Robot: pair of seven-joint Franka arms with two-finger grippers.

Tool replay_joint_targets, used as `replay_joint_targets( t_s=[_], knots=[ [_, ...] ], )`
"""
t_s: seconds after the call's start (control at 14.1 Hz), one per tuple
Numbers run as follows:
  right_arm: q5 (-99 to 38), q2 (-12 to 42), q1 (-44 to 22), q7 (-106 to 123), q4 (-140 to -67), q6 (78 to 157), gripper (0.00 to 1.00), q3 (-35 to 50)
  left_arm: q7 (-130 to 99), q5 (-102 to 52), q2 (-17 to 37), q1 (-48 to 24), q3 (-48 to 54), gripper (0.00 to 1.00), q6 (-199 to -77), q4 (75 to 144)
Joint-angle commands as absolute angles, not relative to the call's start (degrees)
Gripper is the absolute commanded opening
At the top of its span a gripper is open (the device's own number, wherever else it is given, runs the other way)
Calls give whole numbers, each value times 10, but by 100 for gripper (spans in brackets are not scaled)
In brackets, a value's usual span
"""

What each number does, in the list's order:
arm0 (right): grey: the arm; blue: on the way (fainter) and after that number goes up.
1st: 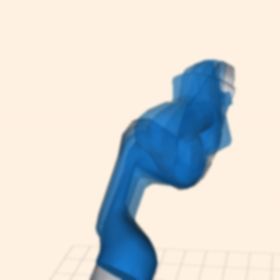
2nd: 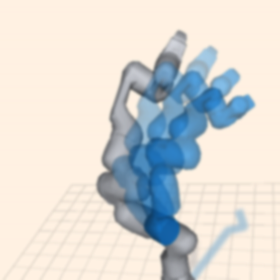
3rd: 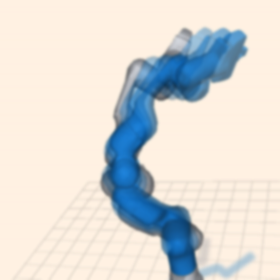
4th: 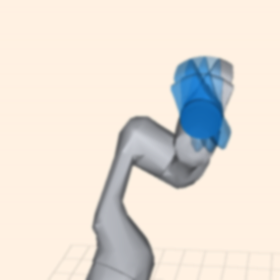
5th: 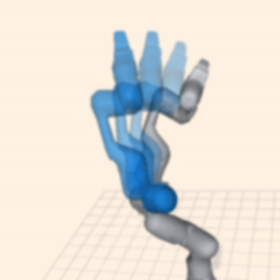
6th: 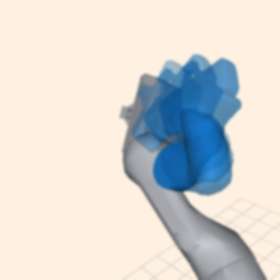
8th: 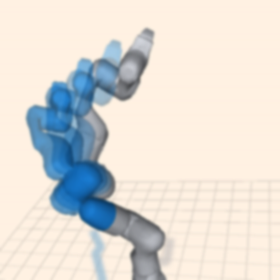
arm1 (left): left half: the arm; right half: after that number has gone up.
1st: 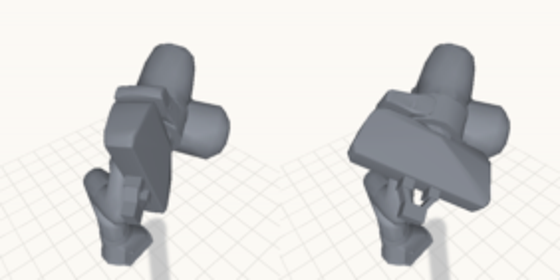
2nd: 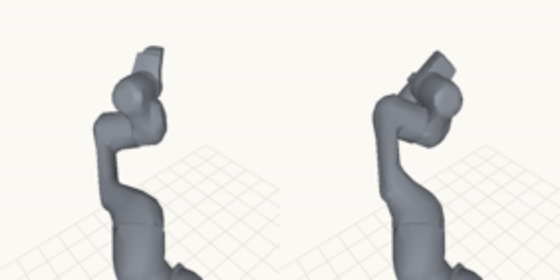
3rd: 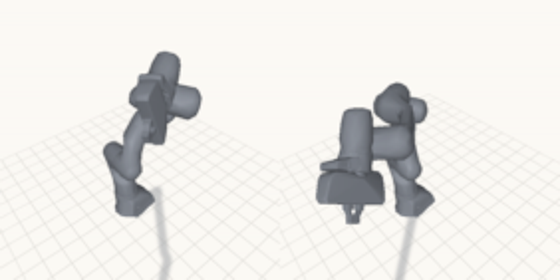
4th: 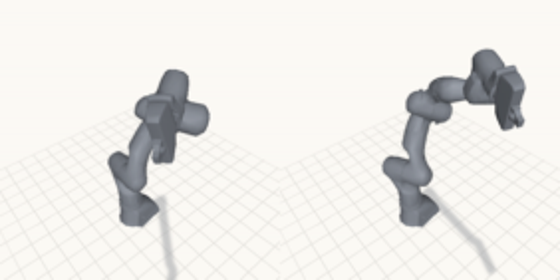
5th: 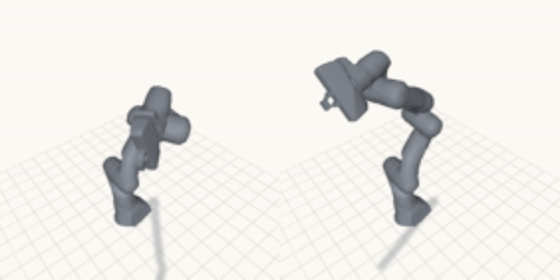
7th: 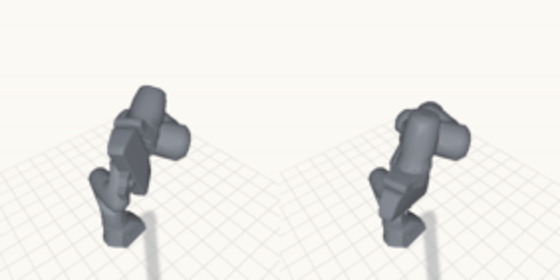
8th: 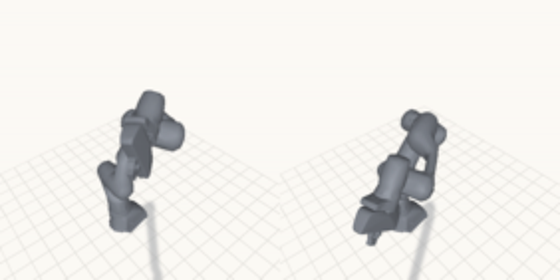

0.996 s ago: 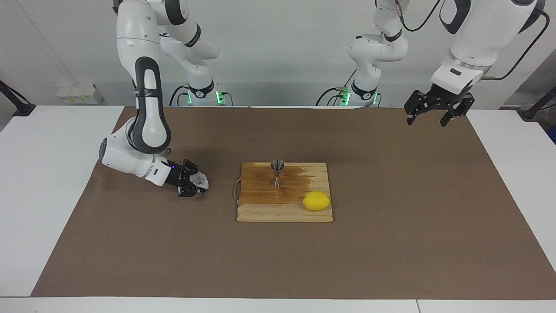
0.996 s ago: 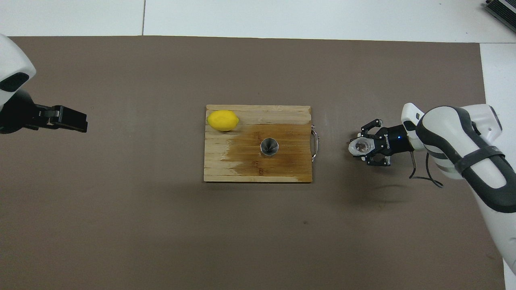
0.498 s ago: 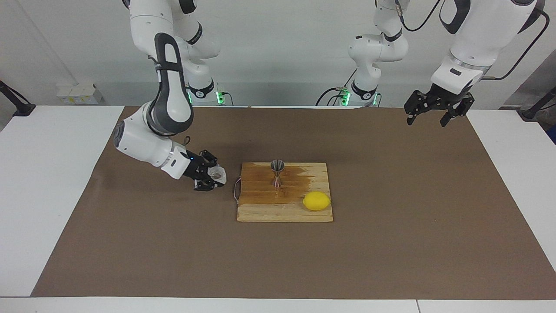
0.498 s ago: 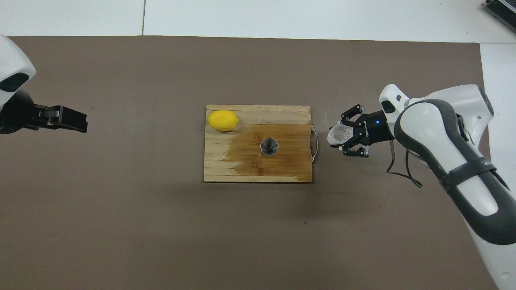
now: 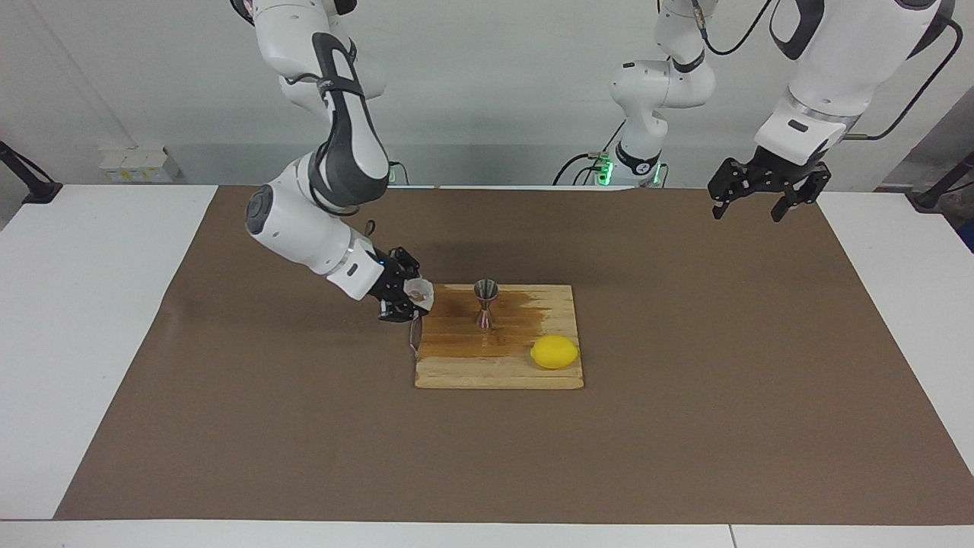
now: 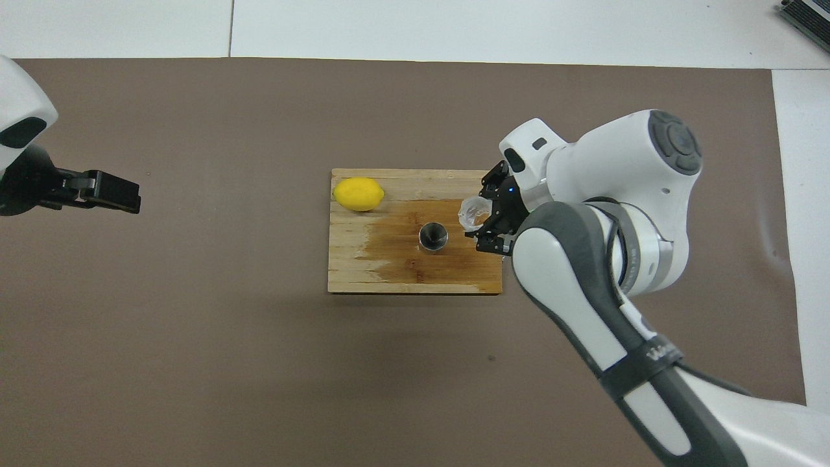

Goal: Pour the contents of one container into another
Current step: 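Lift the white cup with the right gripper above the metal cup, then tilt the white cup with the right gripper over the metal cup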

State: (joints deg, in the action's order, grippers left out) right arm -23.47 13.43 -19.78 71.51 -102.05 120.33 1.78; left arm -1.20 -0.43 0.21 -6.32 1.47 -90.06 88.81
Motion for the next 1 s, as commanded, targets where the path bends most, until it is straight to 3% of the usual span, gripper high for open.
replay_joint_targets(
  t_s=[0.0,0.92],
  knots=[
    [-150,138,-229,646,-1011,1218,0,17,-10,3,-13,-58,18,100,-897,904],
    [89,129,-297,623,-1018,1218,0,17,-10,3,-13,-58,18,100,-897,904]
  ],
)
